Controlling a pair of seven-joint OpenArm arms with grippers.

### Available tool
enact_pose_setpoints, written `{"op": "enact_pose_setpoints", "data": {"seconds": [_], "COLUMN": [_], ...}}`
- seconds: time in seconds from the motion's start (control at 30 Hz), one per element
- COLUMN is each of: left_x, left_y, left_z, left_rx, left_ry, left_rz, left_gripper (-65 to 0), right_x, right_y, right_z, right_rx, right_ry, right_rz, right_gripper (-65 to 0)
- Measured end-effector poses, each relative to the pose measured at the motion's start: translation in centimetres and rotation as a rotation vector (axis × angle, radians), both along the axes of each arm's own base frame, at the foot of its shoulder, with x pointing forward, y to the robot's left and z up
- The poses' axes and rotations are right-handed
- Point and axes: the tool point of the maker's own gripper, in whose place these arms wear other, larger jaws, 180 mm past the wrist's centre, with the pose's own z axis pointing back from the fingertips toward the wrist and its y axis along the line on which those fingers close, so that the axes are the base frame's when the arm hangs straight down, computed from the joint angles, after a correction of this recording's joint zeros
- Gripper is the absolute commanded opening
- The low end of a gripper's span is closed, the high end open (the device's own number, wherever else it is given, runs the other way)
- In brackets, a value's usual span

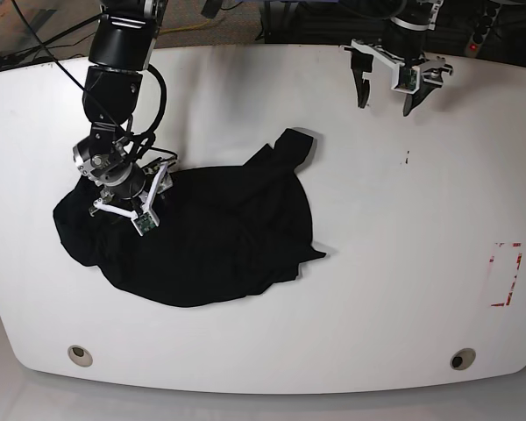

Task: Fold the T-shirt properly
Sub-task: 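Lower the right gripper onto the shirt's bunched end and grasp it, then lower the left gripper onto the shirt's opposite end and grasp it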

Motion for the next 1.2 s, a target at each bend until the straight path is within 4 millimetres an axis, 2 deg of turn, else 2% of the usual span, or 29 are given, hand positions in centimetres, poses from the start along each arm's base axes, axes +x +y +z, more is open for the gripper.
{"op": "enact_pose_setpoints", "data": {"seconds": [0.17, 0.37, 0.5, 0.6, 0.7, 0.87, 1.07, 1.2], "left_x": [1.5, 2.9, 4.6, 5.9, 7.3, 9.1, 9.7, 9.0], "left_y": [-1.1, -4.9, -7.0, -8.0, -8.8, -9.8, -11.3, -13.0], "left_z": [0.6, 1.6, 2.5, 2.0, 1.8, 1.3, -0.7, -1.5], "left_rx": [-0.018, -0.068, -0.088, -0.078, -0.063, -0.060, -0.043, -0.051], "left_ry": [-0.041, -0.090, -0.125, -0.073, -0.046, -0.001, 0.047, 0.069], "left_rz": [-0.020, -0.149, -0.202, -0.222, -0.243, -0.245, -0.294, -0.342], "left_gripper": [-22.2, -21.9, -21.8, -21.8, -21.7, -21.7, -21.7, -21.7], "right_x": [0.1, 0.1, 0.4, 0.6, 0.5, 0.9, 1.7, 1.9], "right_y": [0.0, -2.5, -2.1, -1.5, -1.6, -1.8, -1.9, -2.3], "right_z": [-1.6, -1.3, -1.2, -1.1, -1.2, 0.1, 2.3, 3.7], "right_rx": [0.028, 0.052, 0.059, 0.074, 0.068, 0.043, 0.025, -0.004], "right_ry": [0.046, 0.034, 0.030, 0.027, 0.030, -0.006, -0.068, -0.082], "right_rz": [-0.013, -0.105, -0.105, -0.093, -0.094, -0.090, -0.086, -0.099], "right_gripper": [-31.7, -33.8, -45.8, -55.3, -65.0, -65.0, -65.0, -65.0]}}
